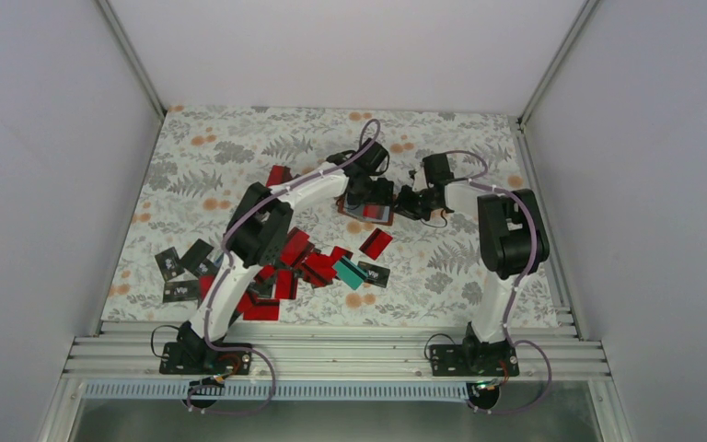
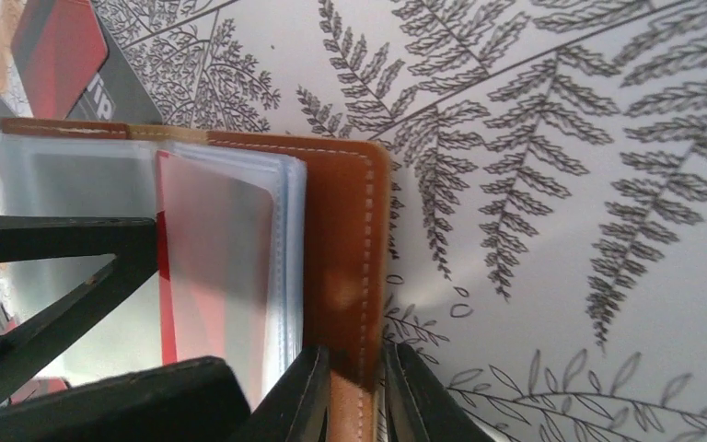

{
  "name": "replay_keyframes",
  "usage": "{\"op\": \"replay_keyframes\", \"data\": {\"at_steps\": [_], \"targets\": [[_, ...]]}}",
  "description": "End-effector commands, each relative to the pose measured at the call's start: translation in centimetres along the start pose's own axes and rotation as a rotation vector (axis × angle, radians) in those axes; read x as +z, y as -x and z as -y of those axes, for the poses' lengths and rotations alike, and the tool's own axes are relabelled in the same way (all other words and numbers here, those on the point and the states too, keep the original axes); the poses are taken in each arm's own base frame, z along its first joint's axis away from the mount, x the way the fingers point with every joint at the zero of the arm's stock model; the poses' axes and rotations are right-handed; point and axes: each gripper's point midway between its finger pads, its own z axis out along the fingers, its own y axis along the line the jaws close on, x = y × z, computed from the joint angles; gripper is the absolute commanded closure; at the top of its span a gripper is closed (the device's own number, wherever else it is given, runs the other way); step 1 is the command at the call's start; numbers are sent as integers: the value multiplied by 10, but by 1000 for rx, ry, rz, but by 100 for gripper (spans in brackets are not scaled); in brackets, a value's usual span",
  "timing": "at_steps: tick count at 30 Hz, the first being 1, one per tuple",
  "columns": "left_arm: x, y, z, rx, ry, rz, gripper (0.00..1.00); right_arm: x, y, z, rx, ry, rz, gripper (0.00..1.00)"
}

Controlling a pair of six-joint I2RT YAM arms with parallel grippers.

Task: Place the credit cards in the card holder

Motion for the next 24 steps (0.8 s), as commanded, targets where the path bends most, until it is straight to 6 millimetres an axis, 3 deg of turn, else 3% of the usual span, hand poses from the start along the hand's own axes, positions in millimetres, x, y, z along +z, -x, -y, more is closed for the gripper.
{"op": "replay_keyframes", "data": {"at_steps": [1,17,24], "targets": [[16,-13,-6,10,48,-55,21,13,-8,-3,-2,32,-29,81],[9,-24,31,-61,-112,-123,21,19,-11,1,-1,35,-39,82],[-7,-17,52,-90,-199,-115,21,17,-14,1,-4,37,-37,82]]}}
